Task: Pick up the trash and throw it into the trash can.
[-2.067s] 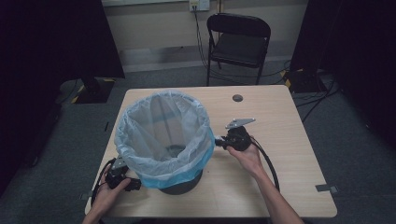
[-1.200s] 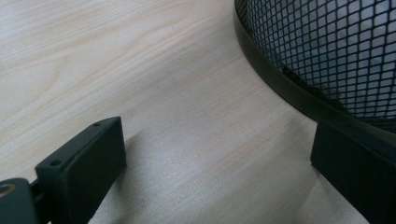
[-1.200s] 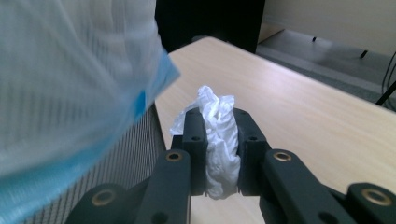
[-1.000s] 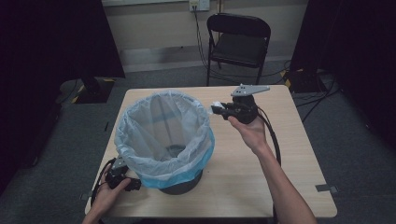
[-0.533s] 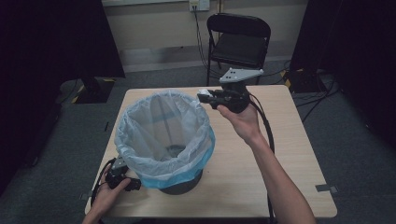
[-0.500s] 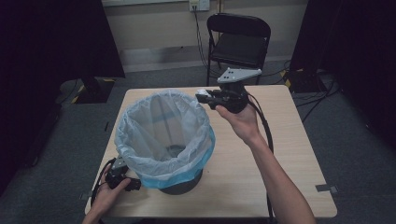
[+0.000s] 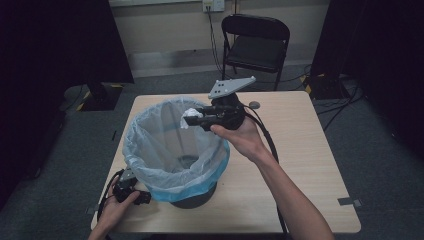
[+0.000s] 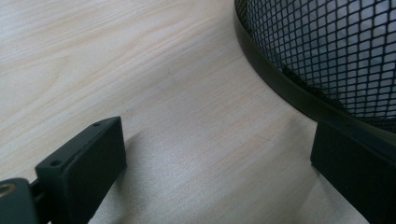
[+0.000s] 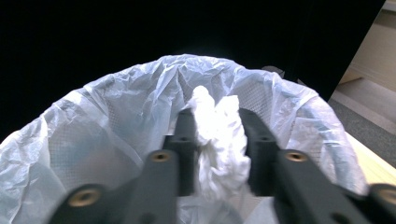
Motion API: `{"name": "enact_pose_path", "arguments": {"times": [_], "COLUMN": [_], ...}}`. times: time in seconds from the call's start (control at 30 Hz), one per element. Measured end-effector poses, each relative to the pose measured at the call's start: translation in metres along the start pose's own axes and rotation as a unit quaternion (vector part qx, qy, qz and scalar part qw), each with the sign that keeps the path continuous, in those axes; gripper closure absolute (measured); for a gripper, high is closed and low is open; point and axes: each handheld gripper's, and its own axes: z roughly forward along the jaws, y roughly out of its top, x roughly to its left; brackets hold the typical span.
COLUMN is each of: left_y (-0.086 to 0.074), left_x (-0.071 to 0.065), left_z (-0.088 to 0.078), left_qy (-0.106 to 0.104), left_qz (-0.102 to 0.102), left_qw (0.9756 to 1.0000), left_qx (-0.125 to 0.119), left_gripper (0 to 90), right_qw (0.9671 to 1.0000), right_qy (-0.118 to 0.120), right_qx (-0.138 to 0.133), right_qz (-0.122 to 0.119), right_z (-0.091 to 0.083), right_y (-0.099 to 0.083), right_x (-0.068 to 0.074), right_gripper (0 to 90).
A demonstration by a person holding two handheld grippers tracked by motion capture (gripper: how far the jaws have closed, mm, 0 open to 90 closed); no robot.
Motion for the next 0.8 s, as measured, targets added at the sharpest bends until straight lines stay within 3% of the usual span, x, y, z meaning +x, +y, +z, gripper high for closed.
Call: {"name": "enact_pose_path", "arguments": {"times": [0.23,0.6,0.8], "left_y": [0.0,0.0,0.0], "left_x": [0.0,0.0,0.0], "left_z": [0.0,0.0,0.0], "left_qy": [0.0,0.0,0.0], "left_qz": [0.0,0.0,0.0], "left_qw": [1.0,1.0,1.0], "left_qx": [0.0,0.0,0.0], "left_gripper": [2.5,2.5,2.6], "right_qw": [0.9995,0.9992,0.9974], "right_qy": [-0.02,-0.038,-0.067], "right_qx": [0.021,0.007,-0.016], "right_qz": [0.013,0.01,0.022], "right_z": [0.007,0.006,-0.006], "right_y": [-0.002,-0.003,-0.004], "right_x": [-0.005,-0.007,-0.016], "right_gripper": [39.2,31.2,29.8]}}
